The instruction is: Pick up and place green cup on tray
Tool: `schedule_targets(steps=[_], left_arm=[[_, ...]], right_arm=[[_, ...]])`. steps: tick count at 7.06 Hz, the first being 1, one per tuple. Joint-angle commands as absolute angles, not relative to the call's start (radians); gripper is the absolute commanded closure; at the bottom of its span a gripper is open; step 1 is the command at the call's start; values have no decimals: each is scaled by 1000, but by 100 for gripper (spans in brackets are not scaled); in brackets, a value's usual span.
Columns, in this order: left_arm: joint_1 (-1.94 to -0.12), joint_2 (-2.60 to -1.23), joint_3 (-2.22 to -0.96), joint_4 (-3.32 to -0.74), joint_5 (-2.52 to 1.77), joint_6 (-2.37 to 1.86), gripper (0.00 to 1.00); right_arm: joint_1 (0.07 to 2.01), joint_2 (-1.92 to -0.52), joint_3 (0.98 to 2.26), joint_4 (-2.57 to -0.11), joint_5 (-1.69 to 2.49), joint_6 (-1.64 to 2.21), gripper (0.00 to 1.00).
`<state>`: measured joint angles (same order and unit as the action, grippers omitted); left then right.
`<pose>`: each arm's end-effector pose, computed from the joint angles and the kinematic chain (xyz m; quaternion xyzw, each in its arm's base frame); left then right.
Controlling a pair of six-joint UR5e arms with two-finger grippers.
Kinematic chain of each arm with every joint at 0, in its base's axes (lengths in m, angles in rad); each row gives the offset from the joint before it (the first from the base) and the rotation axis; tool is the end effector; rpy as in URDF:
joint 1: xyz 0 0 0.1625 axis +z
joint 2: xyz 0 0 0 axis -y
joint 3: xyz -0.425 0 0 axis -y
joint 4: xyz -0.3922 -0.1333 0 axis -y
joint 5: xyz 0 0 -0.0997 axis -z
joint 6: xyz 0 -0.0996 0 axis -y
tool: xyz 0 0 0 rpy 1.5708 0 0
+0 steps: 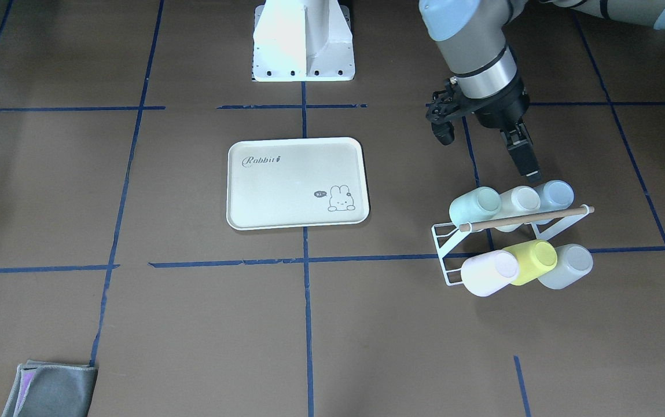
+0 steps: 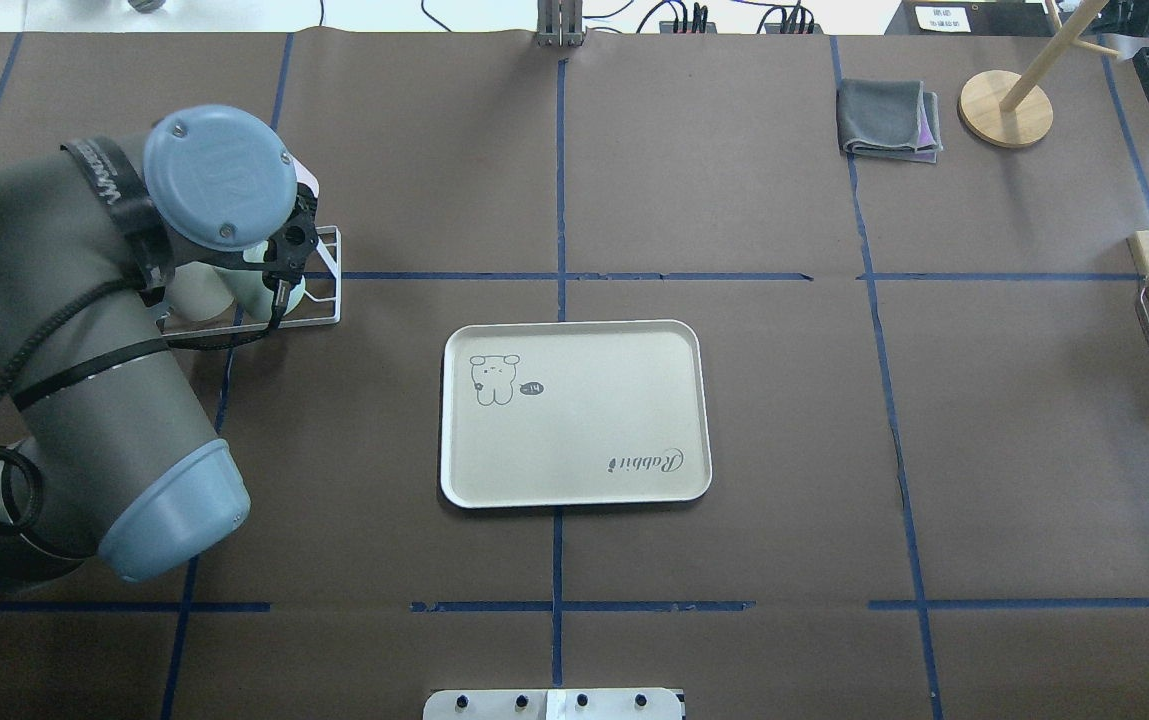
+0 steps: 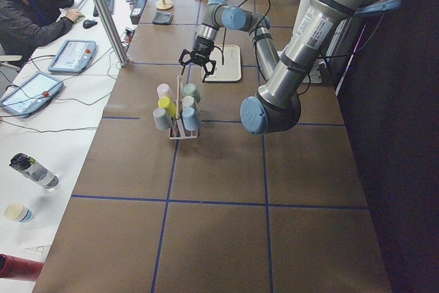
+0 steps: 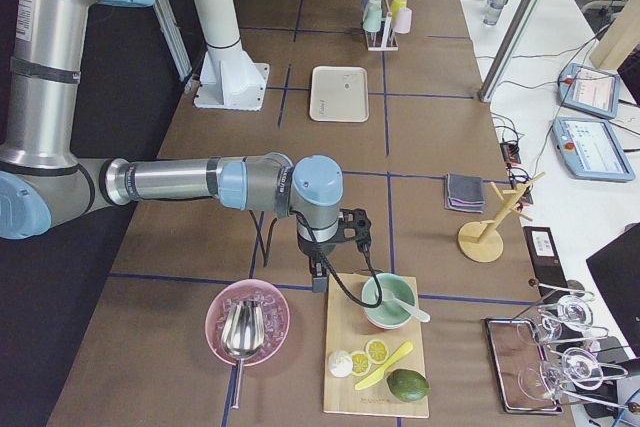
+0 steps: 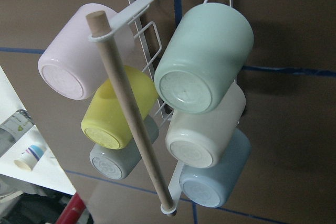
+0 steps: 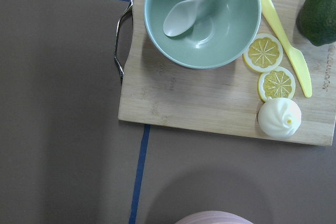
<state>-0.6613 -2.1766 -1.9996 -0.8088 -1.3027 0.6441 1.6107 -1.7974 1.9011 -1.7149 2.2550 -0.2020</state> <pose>0.3472 -0.4725 0.2404 0.1510 -0.1134 0.6753 0.7129 0.0859 -0.3880 0.6172 0.0216 -0.3352 -0.0695 0.9393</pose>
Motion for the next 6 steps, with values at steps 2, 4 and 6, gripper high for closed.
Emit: schedule_targets(steps=[2, 4, 6], left_arm=[[-580, -2195, -1948, -788, -1226, 676, 0], [-519, -2230, -1864, -788, -1145, 676, 0], [-515, -2282, -1768, -796, -1143, 672, 0]], right_arm=[[1611, -1799, 1893, -1715, 2255, -202, 0], [1611, -1813, 1893, -1715, 2256, -204, 0], [1611, -1819, 1893, -1715, 2256, -204, 0]])
